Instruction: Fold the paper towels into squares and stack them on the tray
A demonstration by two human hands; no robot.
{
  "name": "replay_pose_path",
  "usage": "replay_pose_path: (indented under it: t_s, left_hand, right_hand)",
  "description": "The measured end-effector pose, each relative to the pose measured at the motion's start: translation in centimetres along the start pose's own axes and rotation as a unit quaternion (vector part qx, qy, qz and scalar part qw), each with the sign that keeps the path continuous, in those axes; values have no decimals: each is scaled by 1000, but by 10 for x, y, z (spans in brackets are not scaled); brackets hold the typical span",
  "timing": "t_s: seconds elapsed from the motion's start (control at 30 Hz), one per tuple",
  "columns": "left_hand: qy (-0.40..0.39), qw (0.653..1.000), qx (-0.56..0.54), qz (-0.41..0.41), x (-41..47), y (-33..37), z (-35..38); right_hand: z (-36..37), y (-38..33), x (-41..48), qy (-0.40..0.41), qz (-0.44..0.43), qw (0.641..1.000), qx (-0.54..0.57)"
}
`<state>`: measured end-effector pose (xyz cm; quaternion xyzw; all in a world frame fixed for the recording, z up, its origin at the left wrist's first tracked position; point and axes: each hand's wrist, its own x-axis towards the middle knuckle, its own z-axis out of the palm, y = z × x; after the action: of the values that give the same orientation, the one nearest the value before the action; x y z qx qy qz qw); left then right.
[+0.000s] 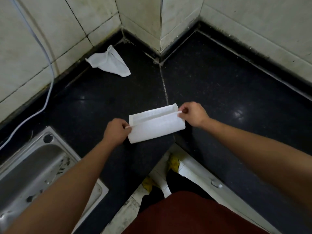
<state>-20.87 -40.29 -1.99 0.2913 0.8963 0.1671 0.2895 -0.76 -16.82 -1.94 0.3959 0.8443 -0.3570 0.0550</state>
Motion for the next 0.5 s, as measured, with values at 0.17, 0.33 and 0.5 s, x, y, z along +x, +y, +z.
replay_pose_path:
  t_s: [0.17,0.33,0.5]
  left_hand:
    - [1,999,-6,-43,41,5,1]
    - [-9,997,-12,-69,61,7,10]
    - [-14,995,15,-101,72,8,18]
  right_hand:
    - [5,-6,38,-3,36,999,-13]
    - [13,-3,55,-10,50,998,-30]
    - [20,1,62,17,59,996,-68]
